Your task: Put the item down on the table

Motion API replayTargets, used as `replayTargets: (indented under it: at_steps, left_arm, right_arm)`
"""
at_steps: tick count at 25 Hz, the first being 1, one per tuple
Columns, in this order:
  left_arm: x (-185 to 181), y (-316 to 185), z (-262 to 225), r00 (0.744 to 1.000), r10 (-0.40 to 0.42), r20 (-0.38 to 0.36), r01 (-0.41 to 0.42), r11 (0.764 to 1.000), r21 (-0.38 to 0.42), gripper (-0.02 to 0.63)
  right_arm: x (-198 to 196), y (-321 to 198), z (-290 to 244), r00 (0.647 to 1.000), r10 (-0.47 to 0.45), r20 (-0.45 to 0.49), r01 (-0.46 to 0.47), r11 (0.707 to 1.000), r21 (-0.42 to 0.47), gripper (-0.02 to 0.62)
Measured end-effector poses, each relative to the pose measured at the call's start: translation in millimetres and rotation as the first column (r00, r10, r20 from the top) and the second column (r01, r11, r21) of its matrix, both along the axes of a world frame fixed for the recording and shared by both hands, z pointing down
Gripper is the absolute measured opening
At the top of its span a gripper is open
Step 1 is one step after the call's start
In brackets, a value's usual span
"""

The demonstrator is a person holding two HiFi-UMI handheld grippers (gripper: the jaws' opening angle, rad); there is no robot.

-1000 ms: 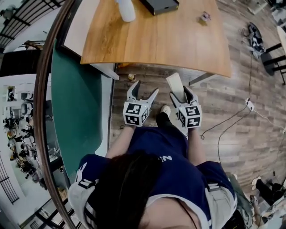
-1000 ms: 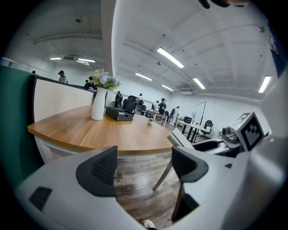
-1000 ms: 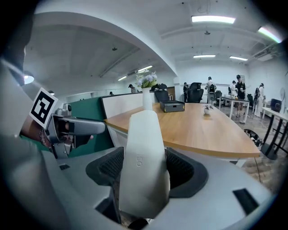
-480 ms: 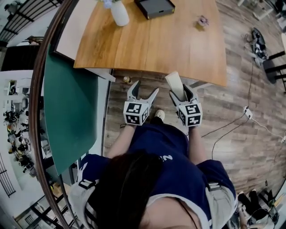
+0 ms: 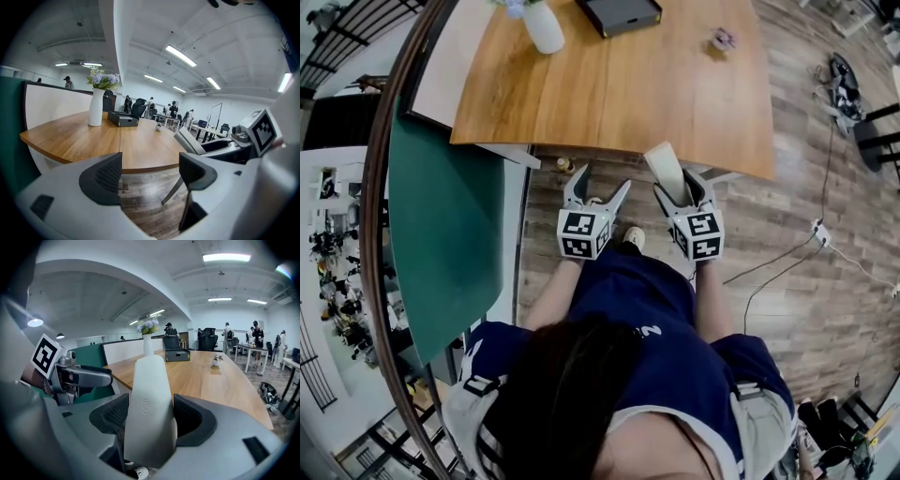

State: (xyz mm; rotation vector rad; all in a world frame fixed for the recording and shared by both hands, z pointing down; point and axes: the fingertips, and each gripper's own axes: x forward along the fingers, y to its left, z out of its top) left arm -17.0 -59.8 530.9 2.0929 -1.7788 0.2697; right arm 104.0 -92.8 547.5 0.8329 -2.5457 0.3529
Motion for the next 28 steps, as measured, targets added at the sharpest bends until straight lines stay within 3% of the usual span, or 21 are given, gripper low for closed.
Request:
replayTargets:
  at_steps: [8, 16, 22, 28]
  left_arm:
    - [-22.9, -21.2, 4.8, 1.000, -0.010, 0.012, 0.010, 1.000, -0.009, 0.367]
    - [-73.9, -66.0, 7.6, 1.000, -0.020, 0.015, 0.020, 1.000, -0.015, 0.367]
    - [-116.0, -100.5, 10.1, 1.000, -0.031, 0.000, 0.031, 0.999, -0.014, 0.367]
    - [-136.4, -137.5, 8.3, 1.000, 0.020, 0.000, -0.020, 1.000, 0.000, 0.367]
  right_arm:
    - [-25.2, -24.0, -12.4, 0.998, -0.047, -0.038, 0.049, 0.998, 0.033, 0.308]
    - [-81.5, -84.0, -24.2, 0.993, -0.090, -0.071, 0.095, 0.993, 0.073, 0.308]
    - [-118.9, -129.7, -29.8, 0.991, -0.076, -0.109, 0.085, 0.993, 0.081, 0.308]
    - [-122.2, -179.2, -24.8, 0.986, 0.004, -0.165, 0.008, 0.998, 0.069, 0.308]
